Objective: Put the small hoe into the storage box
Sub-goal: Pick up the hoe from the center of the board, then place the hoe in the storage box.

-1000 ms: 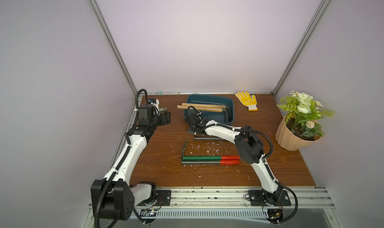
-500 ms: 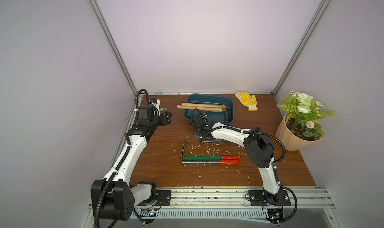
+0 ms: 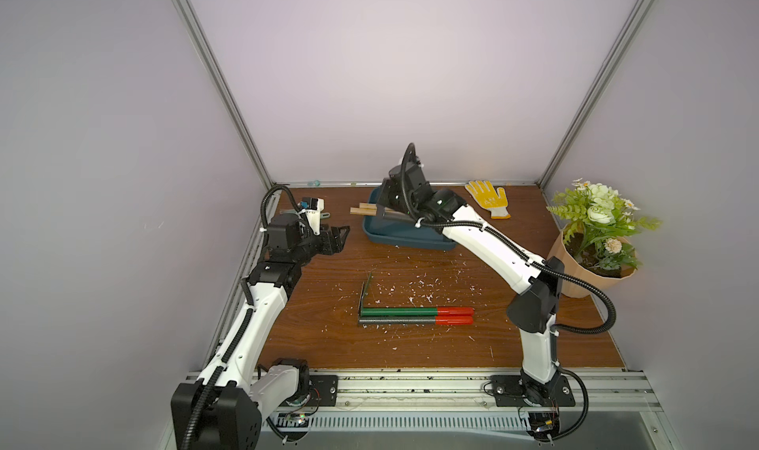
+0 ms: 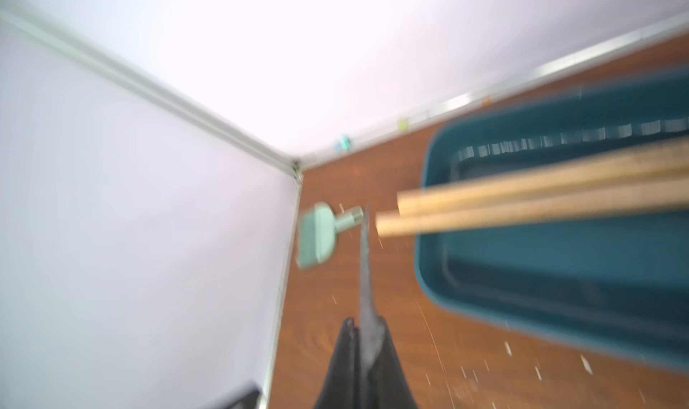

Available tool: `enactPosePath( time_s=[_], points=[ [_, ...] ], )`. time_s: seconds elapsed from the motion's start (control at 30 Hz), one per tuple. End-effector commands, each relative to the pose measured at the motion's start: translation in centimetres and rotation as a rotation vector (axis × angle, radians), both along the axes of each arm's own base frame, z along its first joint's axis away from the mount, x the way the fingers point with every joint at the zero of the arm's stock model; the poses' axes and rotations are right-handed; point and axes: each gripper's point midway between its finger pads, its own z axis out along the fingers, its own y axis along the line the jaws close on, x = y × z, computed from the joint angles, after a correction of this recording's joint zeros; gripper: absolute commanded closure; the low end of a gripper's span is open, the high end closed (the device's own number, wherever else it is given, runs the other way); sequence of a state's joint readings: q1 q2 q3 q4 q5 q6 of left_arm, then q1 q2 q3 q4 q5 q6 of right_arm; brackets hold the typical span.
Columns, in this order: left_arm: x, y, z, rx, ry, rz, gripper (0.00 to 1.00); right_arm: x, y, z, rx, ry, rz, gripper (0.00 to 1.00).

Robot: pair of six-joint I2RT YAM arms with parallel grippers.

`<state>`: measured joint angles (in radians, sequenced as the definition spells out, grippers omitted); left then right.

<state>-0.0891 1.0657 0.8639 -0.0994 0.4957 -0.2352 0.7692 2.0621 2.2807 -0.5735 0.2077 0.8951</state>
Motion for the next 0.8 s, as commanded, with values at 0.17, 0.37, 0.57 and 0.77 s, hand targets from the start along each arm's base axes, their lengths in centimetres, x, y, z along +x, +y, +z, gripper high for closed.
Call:
enactPosePath(
  time_s=[0.17,0.37,0.57,0.77],
  points=[
    [-1.2,-3.2,4.1,-0.062,-0.209,-0.142,0.24,3.2,0.0,7.2,0.234,-0.091,0.045,1.0],
    [-0.3,-4.8,5.6,-0.094,-0.296,-0.157,0.24,2.1,1.4,8.9,0.362,-0.073,0.12,1.0],
    [1.0,-7.5,6.0,-0.119,-0.349,-0.182,0.24,1.1,1.7,11.4,0.455,-0.089,0.163,1.0],
    [2.3,-8.0,6.4,-0.131,-0.401,-0.125,0.24,-0.1,2.2,12.9,0.499,-0.093,0.197,1.0]
  ],
)
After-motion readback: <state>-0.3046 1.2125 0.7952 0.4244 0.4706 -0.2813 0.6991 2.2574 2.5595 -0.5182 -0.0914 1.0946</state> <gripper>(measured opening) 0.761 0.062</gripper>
